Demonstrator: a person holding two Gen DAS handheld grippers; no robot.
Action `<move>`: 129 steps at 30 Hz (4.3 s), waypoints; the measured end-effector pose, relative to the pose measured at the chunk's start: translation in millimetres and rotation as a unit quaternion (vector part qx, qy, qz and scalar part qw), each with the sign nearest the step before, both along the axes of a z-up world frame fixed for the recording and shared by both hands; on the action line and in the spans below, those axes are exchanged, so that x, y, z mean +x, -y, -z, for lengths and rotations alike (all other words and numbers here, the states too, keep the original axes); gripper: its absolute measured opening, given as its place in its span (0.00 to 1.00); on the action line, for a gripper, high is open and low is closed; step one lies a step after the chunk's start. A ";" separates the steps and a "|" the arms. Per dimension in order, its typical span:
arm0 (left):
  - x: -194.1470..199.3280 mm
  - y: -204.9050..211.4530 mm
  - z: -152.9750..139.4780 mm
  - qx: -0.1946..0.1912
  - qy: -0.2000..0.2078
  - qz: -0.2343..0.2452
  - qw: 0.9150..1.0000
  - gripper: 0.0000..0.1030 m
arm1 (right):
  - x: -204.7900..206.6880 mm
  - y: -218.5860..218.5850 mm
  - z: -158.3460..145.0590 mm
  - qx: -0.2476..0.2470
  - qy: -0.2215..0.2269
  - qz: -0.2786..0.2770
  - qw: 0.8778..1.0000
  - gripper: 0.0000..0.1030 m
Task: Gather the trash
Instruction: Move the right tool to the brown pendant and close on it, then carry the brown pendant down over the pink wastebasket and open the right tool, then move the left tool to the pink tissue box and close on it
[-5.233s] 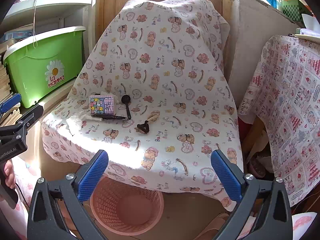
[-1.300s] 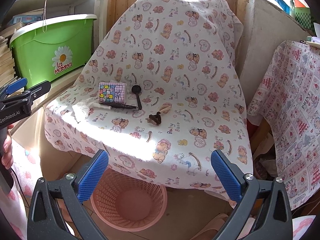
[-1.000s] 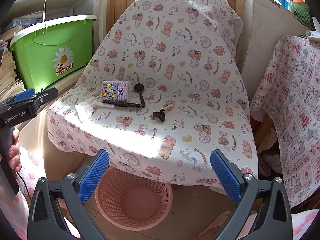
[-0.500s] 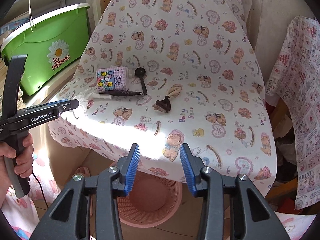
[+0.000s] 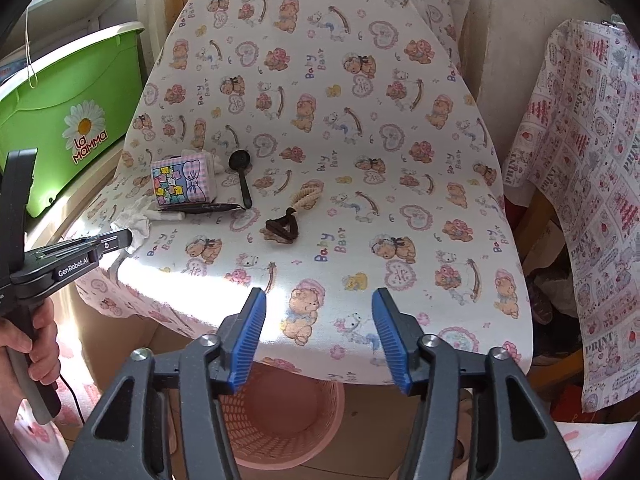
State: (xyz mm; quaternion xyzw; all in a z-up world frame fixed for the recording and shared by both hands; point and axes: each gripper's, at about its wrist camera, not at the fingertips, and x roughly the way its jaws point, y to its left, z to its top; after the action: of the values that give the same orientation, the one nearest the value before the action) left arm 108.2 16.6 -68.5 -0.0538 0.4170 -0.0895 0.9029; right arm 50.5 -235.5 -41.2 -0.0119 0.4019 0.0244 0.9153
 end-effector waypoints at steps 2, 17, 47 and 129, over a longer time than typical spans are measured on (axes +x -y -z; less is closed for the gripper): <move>-4.3 -5.3 -7.6 -0.014 0.007 -0.003 1.000 0.00 | -0.6 -0.9 -2.2 -0.002 0.005 -0.003 1.000 0.75; -20.5 2.2 -13.9 0.027 0.016 0.006 0.999 0.00 | 74.7 -24.9 16.0 0.031 -0.005 -0.036 0.999 0.54; -67.7 13.8 -46.8 -0.040 -0.003 0.072 0.997 0.00 | -17.3 -27.3 -27.5 0.075 0.019 -0.096 0.992 0.06; -15.5 16.5 -64.2 0.088 -0.014 0.033 0.996 0.89 | 22.6 -21.9 -30.8 0.031 -0.031 -0.050 0.998 0.65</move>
State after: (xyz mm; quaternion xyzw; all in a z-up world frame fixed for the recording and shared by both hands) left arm 92.7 0.2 -4.4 0.0378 0.4375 -0.0813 0.8947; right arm 73.1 -213.6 -10.4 -0.0029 0.4279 0.0828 0.9000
